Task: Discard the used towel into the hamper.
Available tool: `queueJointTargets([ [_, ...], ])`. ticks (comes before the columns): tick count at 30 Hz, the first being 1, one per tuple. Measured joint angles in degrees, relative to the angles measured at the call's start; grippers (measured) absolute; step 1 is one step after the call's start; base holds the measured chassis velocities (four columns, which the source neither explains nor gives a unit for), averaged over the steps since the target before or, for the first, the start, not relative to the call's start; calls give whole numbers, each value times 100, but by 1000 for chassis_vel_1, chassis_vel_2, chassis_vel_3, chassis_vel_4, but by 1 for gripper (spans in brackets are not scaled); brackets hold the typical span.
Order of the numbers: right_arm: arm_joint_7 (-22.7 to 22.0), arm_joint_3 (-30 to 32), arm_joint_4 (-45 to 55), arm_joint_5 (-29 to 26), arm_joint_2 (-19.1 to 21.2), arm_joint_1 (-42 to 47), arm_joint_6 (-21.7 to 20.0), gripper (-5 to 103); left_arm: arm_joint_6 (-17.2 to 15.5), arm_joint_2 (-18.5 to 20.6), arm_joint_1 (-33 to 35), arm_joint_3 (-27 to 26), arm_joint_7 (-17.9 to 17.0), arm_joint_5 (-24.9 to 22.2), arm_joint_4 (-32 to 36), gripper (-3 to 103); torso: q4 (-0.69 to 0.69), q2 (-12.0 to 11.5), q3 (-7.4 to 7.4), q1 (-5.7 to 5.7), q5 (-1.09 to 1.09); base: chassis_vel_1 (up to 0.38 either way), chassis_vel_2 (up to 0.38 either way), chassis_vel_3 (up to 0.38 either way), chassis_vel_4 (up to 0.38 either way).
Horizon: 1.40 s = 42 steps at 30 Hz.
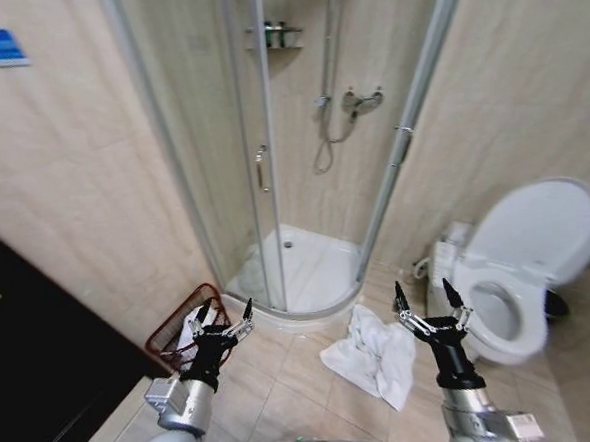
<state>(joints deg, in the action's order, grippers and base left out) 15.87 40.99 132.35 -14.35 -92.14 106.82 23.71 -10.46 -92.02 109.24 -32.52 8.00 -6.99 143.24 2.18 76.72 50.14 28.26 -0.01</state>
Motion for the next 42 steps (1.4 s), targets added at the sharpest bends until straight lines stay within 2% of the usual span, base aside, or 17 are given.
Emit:
queueJointTargets([
  [18,-82,-22,57,37,0,-1,23,100,0,0,0,0,0,0,0,100,-1,0,0,0,1,-115,-119,-120,-112],
  [34,-23,-14,23,49,0,2,89,100,0,0,0,0,0,0,0,100,1,0,0,0,1,-15,-12,-4,-9],
  [42,72,-6,22,-9,0,-12,127,100,0,0,0,0,0,0,0,100,1,-167,-90,-77,1,0,0,0,0],
])
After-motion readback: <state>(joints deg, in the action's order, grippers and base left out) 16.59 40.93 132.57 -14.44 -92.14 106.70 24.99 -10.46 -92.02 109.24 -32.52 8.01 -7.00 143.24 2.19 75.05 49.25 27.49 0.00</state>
